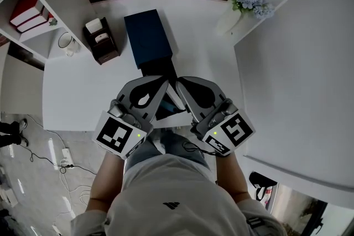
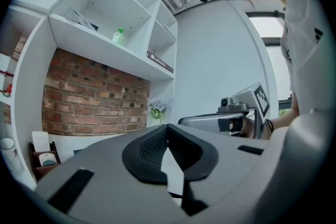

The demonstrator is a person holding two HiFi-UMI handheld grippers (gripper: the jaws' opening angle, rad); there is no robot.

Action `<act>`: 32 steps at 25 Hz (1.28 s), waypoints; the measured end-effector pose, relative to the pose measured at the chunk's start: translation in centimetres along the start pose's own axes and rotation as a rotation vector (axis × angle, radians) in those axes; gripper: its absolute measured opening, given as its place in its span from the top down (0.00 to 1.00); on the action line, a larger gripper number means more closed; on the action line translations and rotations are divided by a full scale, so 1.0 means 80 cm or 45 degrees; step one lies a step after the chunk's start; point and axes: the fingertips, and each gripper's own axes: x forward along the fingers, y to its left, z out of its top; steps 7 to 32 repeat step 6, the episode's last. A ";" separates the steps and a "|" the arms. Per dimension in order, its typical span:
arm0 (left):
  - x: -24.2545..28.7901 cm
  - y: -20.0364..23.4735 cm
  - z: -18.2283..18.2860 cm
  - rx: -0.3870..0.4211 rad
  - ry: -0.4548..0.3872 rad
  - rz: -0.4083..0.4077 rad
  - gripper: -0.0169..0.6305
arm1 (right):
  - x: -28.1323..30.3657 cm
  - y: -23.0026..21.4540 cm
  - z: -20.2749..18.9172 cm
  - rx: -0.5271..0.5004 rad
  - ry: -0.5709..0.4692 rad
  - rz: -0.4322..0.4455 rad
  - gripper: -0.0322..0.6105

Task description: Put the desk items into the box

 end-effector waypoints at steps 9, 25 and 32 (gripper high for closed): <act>0.002 -0.008 -0.001 -0.001 0.001 0.016 0.96 | -0.006 -0.001 -0.001 -0.001 0.002 0.017 0.94; 0.002 -0.008 -0.001 -0.001 0.001 0.016 0.96 | -0.006 -0.001 -0.001 -0.001 0.002 0.017 0.94; 0.002 -0.008 -0.001 -0.001 0.001 0.016 0.96 | -0.006 -0.001 -0.001 -0.001 0.002 0.017 0.94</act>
